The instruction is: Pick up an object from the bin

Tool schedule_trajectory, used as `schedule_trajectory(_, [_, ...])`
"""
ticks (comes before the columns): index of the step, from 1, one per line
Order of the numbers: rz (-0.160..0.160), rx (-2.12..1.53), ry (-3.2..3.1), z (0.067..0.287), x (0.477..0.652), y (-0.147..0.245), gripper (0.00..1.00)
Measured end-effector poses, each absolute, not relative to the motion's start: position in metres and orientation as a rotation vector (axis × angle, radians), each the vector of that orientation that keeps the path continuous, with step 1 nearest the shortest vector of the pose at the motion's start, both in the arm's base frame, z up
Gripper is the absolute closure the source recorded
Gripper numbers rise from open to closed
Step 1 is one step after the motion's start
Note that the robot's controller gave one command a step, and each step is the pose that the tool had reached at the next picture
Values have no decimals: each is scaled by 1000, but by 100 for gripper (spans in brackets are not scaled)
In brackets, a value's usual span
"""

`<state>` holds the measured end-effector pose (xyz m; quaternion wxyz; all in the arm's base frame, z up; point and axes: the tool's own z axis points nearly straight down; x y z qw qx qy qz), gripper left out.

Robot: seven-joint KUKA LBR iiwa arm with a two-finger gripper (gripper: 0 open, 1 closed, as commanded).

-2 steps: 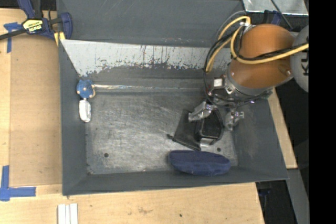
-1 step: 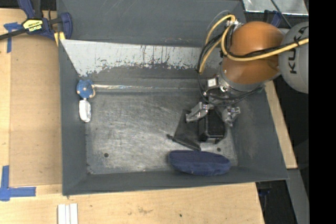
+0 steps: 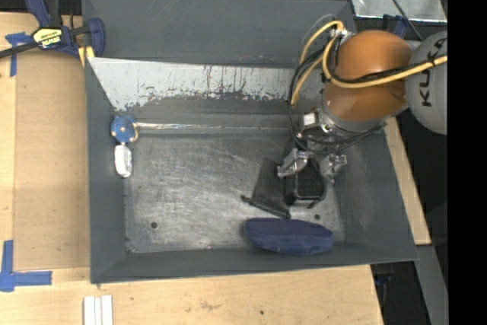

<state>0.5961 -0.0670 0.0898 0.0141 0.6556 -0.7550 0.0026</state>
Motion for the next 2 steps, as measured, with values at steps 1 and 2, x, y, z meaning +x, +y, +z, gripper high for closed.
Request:
schedule_trajectory(1, [7, 2167, -2279, 198, 623, -111, 100])
schedule_trajectory(2, [-10, 2470, -1941, 234, 568, -35, 100])
